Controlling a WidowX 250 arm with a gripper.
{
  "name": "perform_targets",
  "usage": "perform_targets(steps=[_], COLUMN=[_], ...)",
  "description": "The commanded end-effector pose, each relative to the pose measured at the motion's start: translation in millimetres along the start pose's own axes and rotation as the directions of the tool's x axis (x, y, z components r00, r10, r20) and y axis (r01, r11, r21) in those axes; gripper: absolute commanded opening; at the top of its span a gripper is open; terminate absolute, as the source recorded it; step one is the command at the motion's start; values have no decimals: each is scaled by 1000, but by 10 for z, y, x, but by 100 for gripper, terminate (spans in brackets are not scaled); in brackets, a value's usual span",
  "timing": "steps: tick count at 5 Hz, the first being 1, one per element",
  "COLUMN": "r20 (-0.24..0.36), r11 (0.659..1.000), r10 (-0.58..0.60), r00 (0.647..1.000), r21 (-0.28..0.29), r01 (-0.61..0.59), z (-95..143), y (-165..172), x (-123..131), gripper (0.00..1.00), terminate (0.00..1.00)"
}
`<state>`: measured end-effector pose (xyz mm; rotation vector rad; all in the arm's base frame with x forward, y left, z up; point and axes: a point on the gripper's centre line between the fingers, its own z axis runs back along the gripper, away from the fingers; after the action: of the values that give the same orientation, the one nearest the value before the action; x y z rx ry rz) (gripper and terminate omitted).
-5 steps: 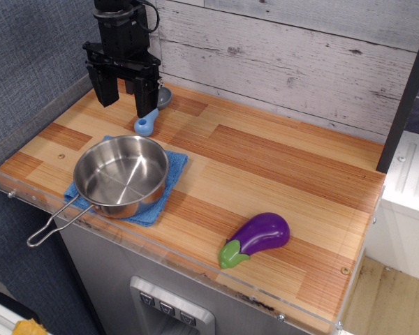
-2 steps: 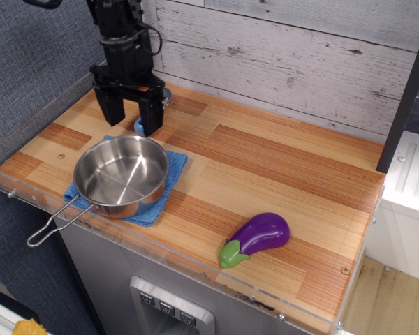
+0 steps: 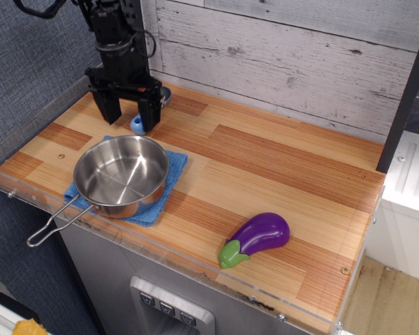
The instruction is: Place the spatula just behind the egg plant
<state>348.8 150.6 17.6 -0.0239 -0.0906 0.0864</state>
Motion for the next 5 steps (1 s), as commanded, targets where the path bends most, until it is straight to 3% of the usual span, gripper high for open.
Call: perform_targets(steps=[1, 2, 5], r20=[49, 8, 4], r11=[998, 1000, 998], r10=[40, 19, 10], r00=[998, 1000, 1000], r21=[-46, -17, -68], r01=[-38, -19, -10], z=[25, -34, 195], y=[94, 81, 64], x=[188, 198, 265], gripper=[100, 0, 0], terminate=[0, 0, 0])
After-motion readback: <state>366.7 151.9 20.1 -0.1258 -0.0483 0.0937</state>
